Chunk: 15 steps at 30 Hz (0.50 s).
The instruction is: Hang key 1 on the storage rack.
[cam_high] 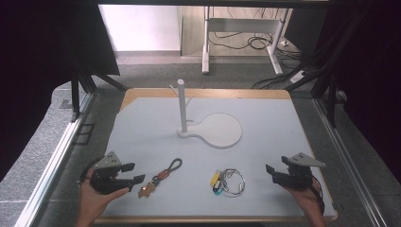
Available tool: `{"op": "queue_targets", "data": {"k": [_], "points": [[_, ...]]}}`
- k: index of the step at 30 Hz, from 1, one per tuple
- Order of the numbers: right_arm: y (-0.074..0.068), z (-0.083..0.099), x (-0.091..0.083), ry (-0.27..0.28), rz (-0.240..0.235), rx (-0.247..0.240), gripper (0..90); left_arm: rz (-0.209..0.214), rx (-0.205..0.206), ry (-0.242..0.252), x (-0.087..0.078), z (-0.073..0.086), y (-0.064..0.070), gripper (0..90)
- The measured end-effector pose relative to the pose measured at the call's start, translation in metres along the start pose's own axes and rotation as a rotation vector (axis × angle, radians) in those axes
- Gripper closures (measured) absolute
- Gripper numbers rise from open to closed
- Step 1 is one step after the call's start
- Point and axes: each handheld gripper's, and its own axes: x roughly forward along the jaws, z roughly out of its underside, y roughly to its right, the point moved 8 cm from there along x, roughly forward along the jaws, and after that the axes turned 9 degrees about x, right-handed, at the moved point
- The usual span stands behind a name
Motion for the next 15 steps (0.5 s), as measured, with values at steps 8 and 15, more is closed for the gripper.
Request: {"op": "queue_targets", "data": {"k": [8, 15], "points": [[0.01, 0.003, -0.009, 0.002, 0.007, 0.028, 31.7, 0.007, 0.026, -0.004, 0.003, -0.004, 0.003, 36.7], [0.011, 0.001, -0.01, 0.005, 0.014, 0.017, 32.3, 0.021, 0.046, -0.066, -0.006, 0.003, 0.012, 37.6]]}}
